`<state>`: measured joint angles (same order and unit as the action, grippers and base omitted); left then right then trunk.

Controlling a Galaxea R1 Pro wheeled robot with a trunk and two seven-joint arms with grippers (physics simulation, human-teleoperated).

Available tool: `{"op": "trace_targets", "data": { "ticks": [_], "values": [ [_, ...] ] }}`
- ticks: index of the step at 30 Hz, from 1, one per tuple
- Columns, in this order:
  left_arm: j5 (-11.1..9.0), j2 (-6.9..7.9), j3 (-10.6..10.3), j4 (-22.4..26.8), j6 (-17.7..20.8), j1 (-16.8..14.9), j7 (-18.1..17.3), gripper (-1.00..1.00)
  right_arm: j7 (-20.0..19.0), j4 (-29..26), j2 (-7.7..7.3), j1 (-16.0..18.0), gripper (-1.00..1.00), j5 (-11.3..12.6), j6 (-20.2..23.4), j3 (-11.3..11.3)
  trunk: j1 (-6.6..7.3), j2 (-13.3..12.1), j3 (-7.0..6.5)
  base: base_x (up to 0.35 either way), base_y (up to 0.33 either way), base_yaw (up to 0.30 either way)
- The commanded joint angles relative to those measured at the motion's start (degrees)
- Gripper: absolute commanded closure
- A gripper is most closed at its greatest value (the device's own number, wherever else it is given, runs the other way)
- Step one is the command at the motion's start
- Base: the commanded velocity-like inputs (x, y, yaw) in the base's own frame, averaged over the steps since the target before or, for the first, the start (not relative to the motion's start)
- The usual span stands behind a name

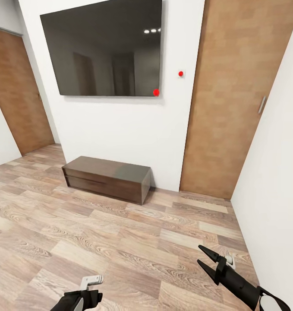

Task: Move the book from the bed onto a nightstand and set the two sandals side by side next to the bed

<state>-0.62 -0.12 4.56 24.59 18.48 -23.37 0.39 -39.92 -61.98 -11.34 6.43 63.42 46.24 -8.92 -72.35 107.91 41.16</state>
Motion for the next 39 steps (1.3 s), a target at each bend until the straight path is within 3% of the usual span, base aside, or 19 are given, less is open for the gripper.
{"op": "trace_targets", "data": {
  "ticks": [1, 39],
  "values": [
    [-0.06, -0.03, 0.18, 0.11, 0.34, -0.01, 0.04, -1.00, -0.07, 0.01, 0.00, 0.03, -1.00, 0.13, 0.34, -0.08, -0.22, 0.44, 0.24, 0.000, 0.000, 0.000],
    [-0.16, -0.14, 0.19, 0.11, 0.24, -0.01, 0.03, -1.00, -0.50, 0.10, 0.18, 0.02, -1.00, 0.29, -0.27, -0.14, -8.56, 15.68, 7.06, 0.000, 0.000, 0.000]
  ]
}}
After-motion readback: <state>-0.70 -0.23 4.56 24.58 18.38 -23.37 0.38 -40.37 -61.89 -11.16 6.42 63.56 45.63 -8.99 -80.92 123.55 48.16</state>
